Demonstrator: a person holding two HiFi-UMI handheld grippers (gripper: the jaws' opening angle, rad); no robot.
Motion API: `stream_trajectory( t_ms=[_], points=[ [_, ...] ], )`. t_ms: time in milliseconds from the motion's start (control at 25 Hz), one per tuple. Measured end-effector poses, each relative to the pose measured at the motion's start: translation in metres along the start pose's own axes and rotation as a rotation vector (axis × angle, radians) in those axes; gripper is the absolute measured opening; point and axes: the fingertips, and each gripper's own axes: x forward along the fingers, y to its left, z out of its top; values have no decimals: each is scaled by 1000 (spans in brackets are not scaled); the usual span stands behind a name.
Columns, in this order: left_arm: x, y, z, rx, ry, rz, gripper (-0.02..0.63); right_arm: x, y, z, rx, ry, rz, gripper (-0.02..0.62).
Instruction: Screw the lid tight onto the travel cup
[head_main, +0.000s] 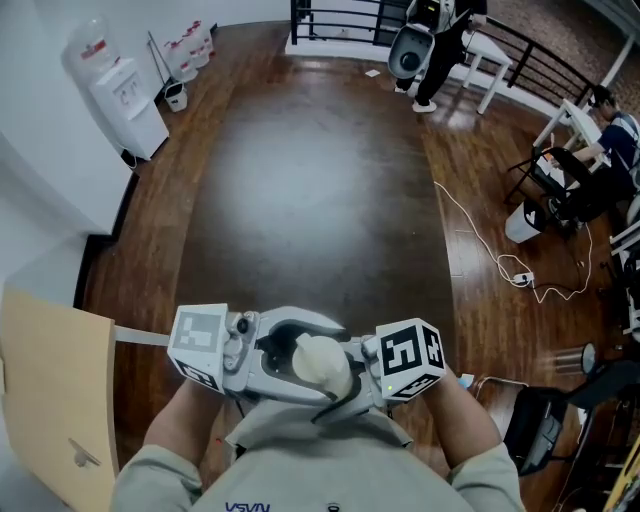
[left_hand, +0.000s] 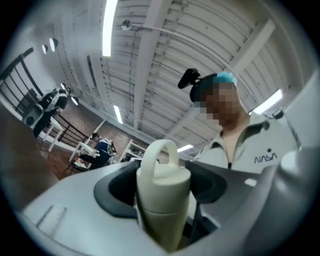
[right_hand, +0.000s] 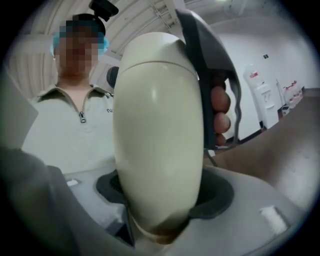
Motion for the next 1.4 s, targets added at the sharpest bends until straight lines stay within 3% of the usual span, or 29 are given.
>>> stream_trajectory(
  t_ms=[160,320,400,560,800,920,1040,1200,1400],
  points=[
    [0,-4,1,-85,-47,-116,304,6,12,5,23,-32,93,307],
    [-3,3,1,-105,-74,-94,305,7,3,5,27,-36,39,307],
    [-6,13,2,-95,-91,-30,309,5,-8,5,32,-41,-26,307],
    [-20,37,4,-60,-113,183,368,-7,-40,4,46,-58,-223,307],
    [-42,57,2,4,-137,496,387,-36,-90,7,30,-95,-610,307],
    [-50,61,-3,7,-111,615,387,-52,-114,8,-4,-86,-845,307],
    [-53,61,-3,67,-113,731,385,-63,-126,1,-21,-47,-1023,305],
    [-53,62,-6,122,-90,814,372,-61,-131,-4,-56,24,-1105,307],
    [-54,65,-11,133,-83,841,305,-50,-126,-8,-85,54,-1070,305]
  ],
)
